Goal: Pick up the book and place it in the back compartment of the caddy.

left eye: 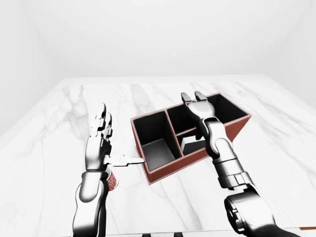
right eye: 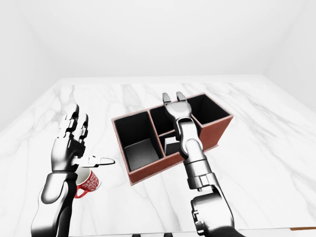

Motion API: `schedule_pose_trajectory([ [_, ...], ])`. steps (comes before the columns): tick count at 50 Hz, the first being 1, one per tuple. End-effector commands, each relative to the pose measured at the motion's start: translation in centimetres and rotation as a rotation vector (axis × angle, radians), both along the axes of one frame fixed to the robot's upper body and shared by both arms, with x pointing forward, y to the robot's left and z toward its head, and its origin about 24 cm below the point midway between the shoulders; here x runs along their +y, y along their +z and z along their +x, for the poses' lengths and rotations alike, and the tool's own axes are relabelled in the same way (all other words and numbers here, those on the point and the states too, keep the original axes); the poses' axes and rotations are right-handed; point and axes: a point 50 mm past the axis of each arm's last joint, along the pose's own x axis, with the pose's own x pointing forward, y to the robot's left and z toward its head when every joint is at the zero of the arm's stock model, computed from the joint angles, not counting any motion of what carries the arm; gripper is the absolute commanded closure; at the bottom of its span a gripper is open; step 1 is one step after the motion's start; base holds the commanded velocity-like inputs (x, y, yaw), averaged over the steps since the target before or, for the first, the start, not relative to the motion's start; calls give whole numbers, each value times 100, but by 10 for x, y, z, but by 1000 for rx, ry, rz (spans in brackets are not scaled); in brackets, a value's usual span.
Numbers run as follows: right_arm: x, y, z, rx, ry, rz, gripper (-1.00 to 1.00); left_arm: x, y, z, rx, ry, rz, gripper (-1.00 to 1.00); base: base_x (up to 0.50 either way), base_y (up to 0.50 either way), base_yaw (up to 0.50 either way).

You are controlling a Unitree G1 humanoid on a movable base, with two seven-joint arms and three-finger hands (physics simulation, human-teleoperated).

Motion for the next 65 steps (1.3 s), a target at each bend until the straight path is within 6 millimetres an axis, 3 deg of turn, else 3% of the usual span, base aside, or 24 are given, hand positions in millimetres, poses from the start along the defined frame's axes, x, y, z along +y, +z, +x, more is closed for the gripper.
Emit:
schedule_pose_trajectory([
  [1,2,20,-16,-57,17,53,-100,0,0,0,-2,2,1,-100,0,0,0],
  [25,-3,74,-92,-288,153,332,-100,0,0,-1,1,-1,2,-100,0,0,0],
  [47,-20,67,-146,-411,224,631,-100,1,4,-3,-19,1,1,-100,0,0,0],
  [65,-30,85,-185,-544,291,757,-100,5,15,-5,-69,11,-7,-100,0,0,0],
])
